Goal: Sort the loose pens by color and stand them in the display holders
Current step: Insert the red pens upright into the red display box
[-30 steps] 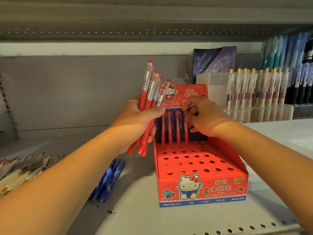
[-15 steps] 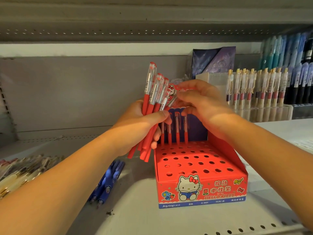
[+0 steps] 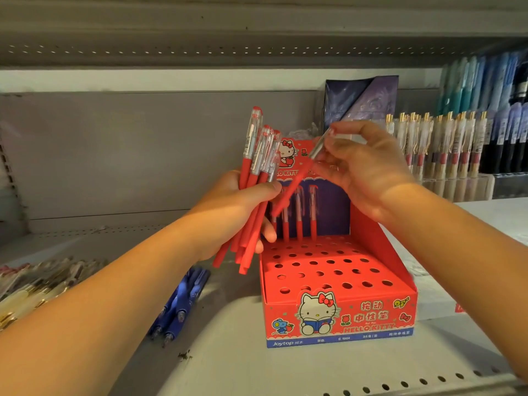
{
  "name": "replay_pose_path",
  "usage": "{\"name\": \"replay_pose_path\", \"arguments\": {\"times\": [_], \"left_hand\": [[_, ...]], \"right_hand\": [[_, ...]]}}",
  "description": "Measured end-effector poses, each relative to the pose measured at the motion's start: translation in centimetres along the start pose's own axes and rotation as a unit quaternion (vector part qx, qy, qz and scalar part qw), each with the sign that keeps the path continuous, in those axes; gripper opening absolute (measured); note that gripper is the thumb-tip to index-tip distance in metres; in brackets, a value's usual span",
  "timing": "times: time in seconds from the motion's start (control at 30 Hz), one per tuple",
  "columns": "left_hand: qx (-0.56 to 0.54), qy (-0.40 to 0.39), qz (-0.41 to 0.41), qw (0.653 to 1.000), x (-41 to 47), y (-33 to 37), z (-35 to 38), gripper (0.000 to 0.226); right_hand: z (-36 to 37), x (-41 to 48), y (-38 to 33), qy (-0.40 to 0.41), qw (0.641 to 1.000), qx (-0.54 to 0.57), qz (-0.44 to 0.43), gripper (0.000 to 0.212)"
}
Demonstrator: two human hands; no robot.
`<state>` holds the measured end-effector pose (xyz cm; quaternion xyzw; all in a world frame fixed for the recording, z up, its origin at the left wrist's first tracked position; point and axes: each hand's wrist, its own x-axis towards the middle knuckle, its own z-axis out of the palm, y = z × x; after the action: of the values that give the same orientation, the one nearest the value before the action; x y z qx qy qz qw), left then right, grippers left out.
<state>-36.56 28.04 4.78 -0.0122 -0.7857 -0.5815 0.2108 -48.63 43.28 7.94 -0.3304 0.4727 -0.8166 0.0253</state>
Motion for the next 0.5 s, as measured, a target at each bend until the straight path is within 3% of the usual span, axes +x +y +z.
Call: {"name": "replay_pose_path", "arguments": {"times": [0.1,0.2,0.37,0.5], "left_hand": [[0.016,0.016,-0.003,1.000,0.2,-0.1,-0.3,0.025],[0.003,0.027,0.018,0.999,0.4,-0.2,-0.3,0.028],[-0.002,0.026,0.032,0.999,0.2,-0.2,-0.1,0.020],[0.001,0.021,0.033,0.999,0.1,-0.2,0.1,0.016]], "right_hand": [[-0.3,0.2,-0.5,0.026,0.999,-0.014,-0.030,0.020],[-0.5,0.3,-0.4,0.013,0.992,-0.113,-0.052,0.020],[-0.5,0.8,0.9,-0.020,0.916,-0.380,-0.130,0.039],[-0.9,1.0,1.5,-0.020,0.903,-0.414,-0.110,0.041]]}}
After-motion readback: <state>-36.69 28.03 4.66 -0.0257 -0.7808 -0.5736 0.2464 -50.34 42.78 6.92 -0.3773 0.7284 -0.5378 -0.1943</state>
